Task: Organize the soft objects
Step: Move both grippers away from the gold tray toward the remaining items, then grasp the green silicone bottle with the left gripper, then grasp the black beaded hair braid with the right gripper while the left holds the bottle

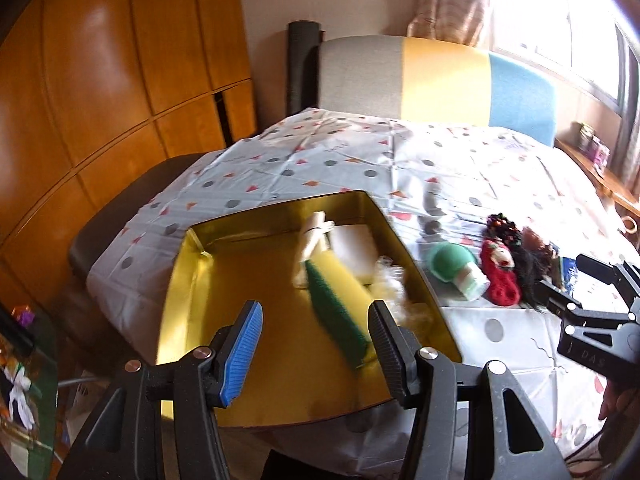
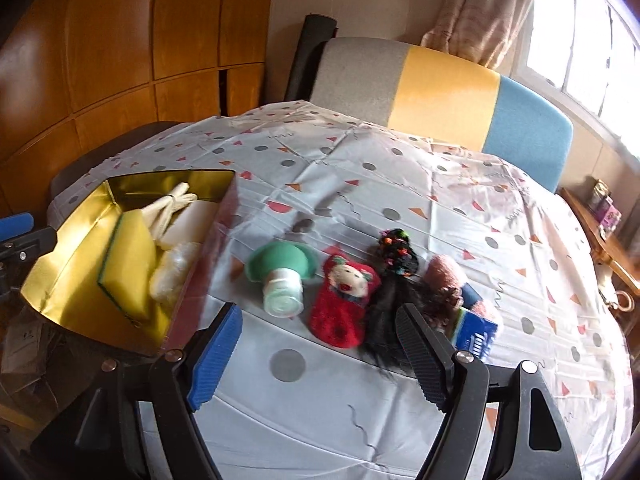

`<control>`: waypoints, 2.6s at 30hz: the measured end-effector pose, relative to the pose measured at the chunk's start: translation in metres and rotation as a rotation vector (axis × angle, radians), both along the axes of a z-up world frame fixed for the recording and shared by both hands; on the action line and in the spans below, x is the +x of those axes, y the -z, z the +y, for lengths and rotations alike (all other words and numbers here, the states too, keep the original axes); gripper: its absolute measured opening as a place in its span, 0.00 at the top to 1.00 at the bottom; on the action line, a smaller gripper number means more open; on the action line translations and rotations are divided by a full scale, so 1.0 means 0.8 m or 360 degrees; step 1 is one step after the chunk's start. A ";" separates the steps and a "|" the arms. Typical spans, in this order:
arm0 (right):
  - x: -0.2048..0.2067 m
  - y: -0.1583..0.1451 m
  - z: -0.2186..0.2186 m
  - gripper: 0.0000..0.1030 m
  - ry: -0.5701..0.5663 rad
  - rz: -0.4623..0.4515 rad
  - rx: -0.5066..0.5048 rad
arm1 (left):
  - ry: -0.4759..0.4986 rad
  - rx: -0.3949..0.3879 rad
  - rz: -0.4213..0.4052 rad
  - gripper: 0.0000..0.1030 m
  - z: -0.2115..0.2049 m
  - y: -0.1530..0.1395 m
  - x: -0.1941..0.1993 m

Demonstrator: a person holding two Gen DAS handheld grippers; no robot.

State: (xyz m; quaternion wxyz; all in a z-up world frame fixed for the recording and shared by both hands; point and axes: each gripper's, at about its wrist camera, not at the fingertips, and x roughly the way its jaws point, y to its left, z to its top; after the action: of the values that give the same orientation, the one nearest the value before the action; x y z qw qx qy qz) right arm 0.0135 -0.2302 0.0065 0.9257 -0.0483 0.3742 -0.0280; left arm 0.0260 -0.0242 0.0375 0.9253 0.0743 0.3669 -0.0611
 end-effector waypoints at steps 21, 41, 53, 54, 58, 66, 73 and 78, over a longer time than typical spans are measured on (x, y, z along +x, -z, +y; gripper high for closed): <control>-0.031 0.013 -0.185 0.22 0.0543 0.0005 0.0265 | 0.0374 0.0048 0.0612 0.41 -0.205 0.086 0.121; -0.046 0.018 -0.251 0.20 0.0787 -0.0021 0.0571 | 0.0340 0.0085 0.0476 0.62 -0.206 0.106 0.114; -0.023 0.039 -0.211 0.36 0.0487 0.0110 0.0675 | 0.0779 0.0232 0.0375 0.62 -0.219 0.136 -0.015; -0.020 0.040 -0.204 0.39 0.0452 0.0130 0.0683 | 0.0789 0.0242 0.0320 0.62 -0.218 0.139 -0.018; 0.006 0.034 -0.182 0.49 0.0312 0.0162 0.0672 | 0.0831 0.0270 0.0266 0.62 -0.219 0.142 -0.022; 0.125 0.061 -0.166 0.52 0.0195 0.0383 0.0624 | 0.0799 0.0249 0.0245 0.63 -0.211 0.148 -0.023; 0.194 0.107 -0.150 0.79 0.0205 0.0585 0.0536 | 0.0786 0.0193 0.0258 0.63 -0.208 0.150 -0.017; 0.169 0.063 -0.145 0.93 0.0174 0.0413 0.0494 | 0.0784 0.0168 0.0261 0.63 -0.206 0.149 -0.017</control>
State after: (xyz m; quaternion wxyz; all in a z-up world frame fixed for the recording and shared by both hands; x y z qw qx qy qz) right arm 0.1490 -0.3465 -0.0438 0.8631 0.1121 0.4923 -0.0138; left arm 0.0123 -0.1887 -0.0817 0.8446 0.2044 0.4142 -0.2709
